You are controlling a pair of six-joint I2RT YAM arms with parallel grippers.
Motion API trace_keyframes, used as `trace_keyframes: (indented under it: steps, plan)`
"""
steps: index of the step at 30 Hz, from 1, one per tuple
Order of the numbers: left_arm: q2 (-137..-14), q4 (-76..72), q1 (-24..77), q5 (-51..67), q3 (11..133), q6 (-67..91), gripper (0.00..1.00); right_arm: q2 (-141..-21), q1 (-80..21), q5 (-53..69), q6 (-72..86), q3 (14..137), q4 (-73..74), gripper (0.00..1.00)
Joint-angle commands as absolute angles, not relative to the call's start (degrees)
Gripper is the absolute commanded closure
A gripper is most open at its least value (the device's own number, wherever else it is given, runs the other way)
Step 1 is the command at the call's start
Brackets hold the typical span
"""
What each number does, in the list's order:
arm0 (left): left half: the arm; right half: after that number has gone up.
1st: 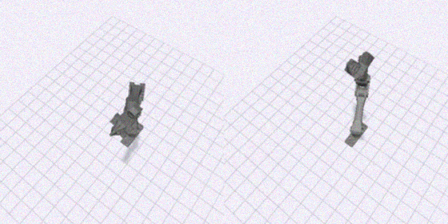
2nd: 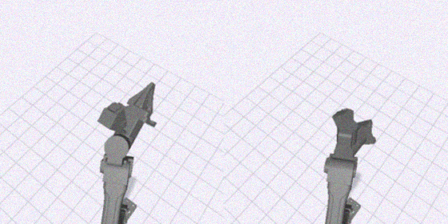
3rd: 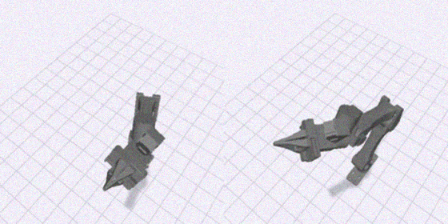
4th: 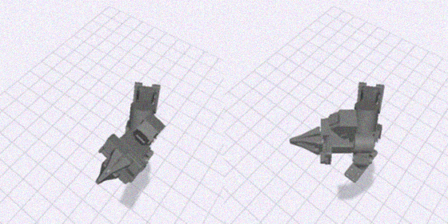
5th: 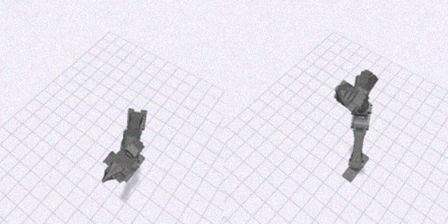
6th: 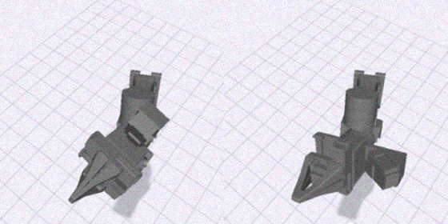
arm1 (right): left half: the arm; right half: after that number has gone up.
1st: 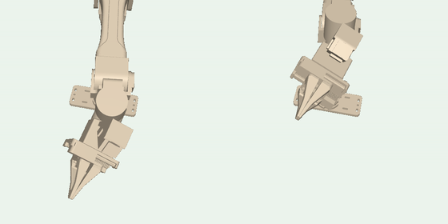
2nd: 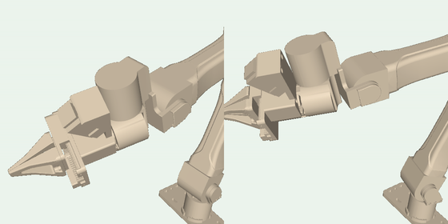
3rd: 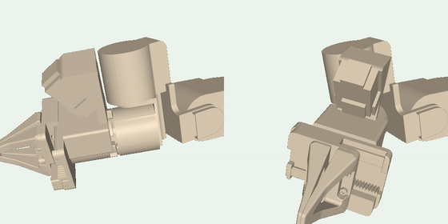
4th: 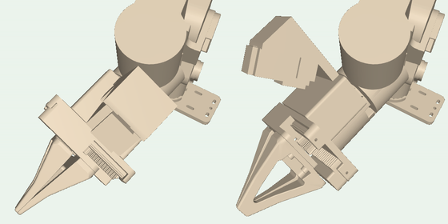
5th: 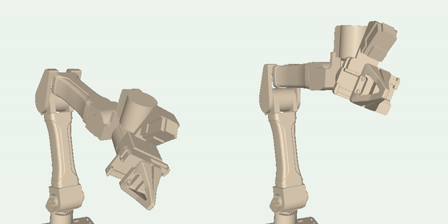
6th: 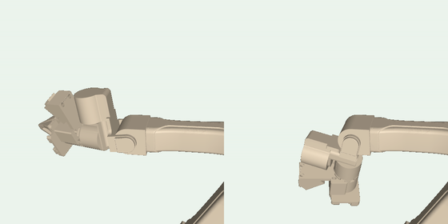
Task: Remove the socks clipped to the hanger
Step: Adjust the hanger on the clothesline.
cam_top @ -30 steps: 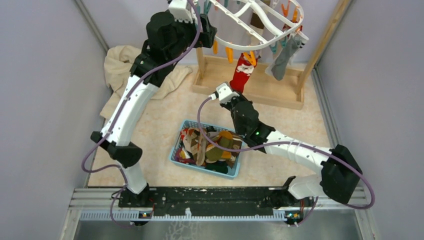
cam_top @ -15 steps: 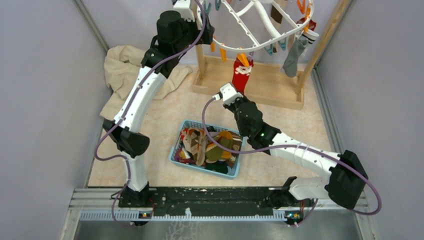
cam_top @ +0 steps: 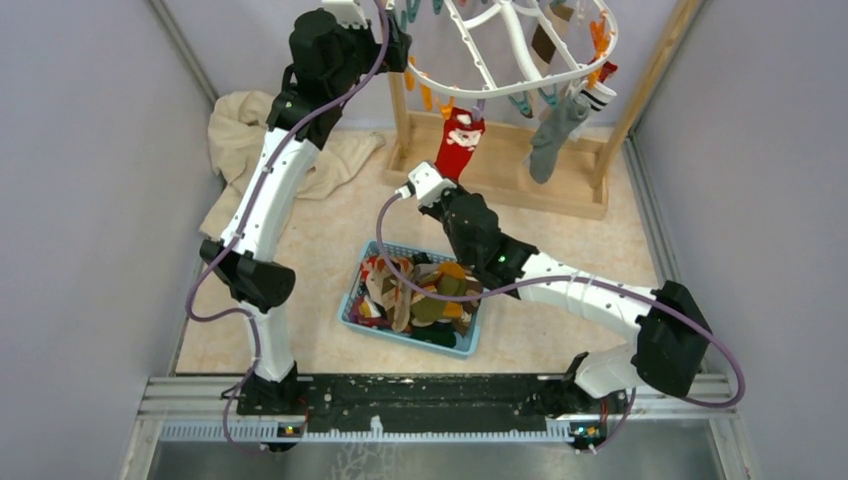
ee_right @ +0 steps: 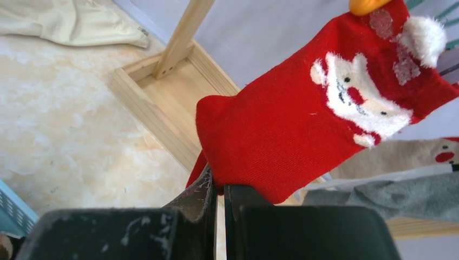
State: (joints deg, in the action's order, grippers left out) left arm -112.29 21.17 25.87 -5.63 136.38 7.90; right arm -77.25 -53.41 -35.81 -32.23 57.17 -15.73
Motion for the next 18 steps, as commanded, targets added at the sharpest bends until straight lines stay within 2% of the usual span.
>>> trace_keyframes:
  steps: [1,18]
  plan:
    - [-113.46,20.19,24.53,-4.17,137.75,8.09,0.01,-79.18,-54.85,-34.58,-32.59,63.14,-17.05,1.0]
    - [-100.37,26.53,23.77,-2.98,128.96,8.0,0.01,-87.02,-56.5,-33.56,-36.45,69.51,-17.41,1.0]
